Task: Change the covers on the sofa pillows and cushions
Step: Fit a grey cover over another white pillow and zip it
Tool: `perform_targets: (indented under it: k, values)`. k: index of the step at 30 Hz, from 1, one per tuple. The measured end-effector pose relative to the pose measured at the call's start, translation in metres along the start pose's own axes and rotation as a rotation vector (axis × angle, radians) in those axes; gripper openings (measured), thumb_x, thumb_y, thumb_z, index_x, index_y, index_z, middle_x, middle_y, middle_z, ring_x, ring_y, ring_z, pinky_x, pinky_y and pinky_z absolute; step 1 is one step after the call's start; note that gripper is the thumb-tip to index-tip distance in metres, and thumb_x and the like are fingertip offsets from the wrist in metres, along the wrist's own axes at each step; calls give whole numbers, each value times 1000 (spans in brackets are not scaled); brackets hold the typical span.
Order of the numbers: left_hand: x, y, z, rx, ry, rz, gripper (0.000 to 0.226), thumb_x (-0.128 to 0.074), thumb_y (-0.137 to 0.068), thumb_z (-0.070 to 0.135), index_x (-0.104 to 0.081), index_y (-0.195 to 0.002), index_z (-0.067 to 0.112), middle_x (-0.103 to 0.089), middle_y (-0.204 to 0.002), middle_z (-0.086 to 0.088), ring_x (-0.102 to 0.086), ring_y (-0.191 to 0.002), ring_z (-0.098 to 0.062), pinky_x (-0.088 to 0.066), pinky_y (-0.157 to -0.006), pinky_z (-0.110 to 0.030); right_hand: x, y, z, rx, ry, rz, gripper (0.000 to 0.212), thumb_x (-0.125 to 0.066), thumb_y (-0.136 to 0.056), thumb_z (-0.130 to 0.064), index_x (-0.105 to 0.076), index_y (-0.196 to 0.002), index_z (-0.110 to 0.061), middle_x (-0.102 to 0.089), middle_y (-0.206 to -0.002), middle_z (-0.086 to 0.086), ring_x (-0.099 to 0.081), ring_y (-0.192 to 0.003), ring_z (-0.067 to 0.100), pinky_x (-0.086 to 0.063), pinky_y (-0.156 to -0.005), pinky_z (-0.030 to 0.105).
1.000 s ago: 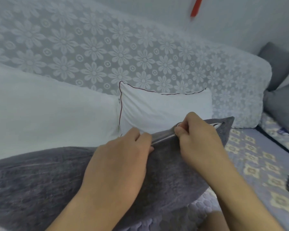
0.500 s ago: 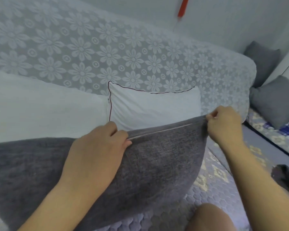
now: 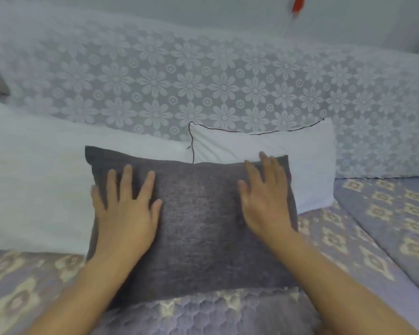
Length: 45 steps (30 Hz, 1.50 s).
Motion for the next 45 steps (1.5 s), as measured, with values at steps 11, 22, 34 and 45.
perform_targets:
  k: [11,22,34,45]
  values:
    - [-107,-26,-72,306,116,-460,74,-5,-84,88,9,-151,62,16,-167,21,9,-155,-33,-16,-117,-70,-106,158,248,-945,-348,-730,54,-29,-98,-63,-56,-131,-30,-43,-151,11,-37,-138,36,-36,-111,51]
    - [-45,4,96,-29,177,65,75,-52,-89,11,-28,-159,25,-10,-167,-18,-4,-154,-42,2,-120,-64,-84,226,212,-1487,-956,-512,36,-40,-106,-33,-64,-115,-10,-67,-104,9,-63,-90,24,-50,-67,32]
    - [-112,-32,114,-53,-30,-275,64,-16,-99,60,-6,-160,44,-7,-170,-5,-2,-154,-40,0,-121,-66,-30,262,213,-1333,-1363,-465,30,-62,-98,-17,-55,-69,-20,-32,-53,-4,-25,-47,10,-27,-51,24]
    - [-113,-14,117,-82,-72,-217,65,-22,-101,57,-10,-161,37,-9,-169,-11,-1,-154,-40,0,-121,-64,-69,239,241,-1205,-814,-522,45,-52,-97,-51,-57,-132,-24,-61,-119,-2,-62,-109,22,-48,-87,35]
Point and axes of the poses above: each hand's wrist, its own y-axis away from the middle knuckle, its own x-axis out of the back of the hand, z = x × y, the point moved 9 cm from there along -y, towards the middle knuckle
